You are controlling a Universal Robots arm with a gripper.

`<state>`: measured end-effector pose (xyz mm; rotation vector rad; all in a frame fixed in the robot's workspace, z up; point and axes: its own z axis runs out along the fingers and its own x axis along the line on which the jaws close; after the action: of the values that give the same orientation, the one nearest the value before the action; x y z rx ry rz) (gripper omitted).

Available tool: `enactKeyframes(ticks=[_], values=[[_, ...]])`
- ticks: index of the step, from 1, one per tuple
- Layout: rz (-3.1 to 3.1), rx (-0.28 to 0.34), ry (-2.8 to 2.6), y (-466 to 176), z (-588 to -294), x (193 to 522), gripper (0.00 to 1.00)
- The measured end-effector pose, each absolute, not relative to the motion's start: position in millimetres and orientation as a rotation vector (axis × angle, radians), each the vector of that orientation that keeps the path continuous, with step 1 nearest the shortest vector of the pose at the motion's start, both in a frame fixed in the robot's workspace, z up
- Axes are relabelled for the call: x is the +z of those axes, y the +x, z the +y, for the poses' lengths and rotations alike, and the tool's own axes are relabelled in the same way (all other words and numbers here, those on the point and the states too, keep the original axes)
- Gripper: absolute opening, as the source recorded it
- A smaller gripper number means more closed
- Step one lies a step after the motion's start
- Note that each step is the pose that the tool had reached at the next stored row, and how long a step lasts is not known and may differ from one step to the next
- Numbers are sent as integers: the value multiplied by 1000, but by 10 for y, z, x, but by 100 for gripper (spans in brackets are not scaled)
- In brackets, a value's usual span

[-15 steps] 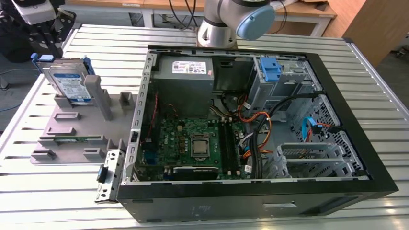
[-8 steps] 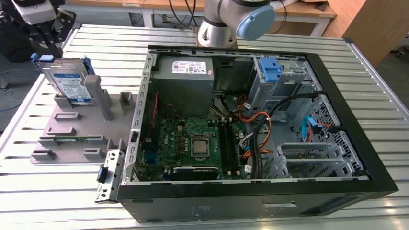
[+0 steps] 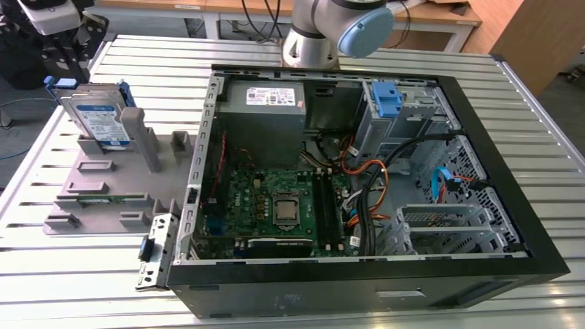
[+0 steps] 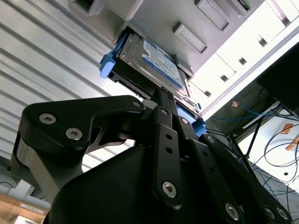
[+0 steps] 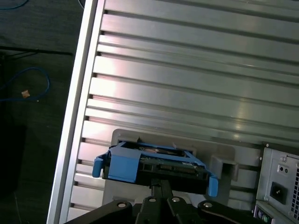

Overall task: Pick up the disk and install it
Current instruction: 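Pick up the disk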

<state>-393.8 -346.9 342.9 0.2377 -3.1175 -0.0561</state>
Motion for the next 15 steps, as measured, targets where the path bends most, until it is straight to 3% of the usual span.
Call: enactKeyframes(ticks=[15], values=[[-3076,-54,548,-3937,-3469,3429,11]])
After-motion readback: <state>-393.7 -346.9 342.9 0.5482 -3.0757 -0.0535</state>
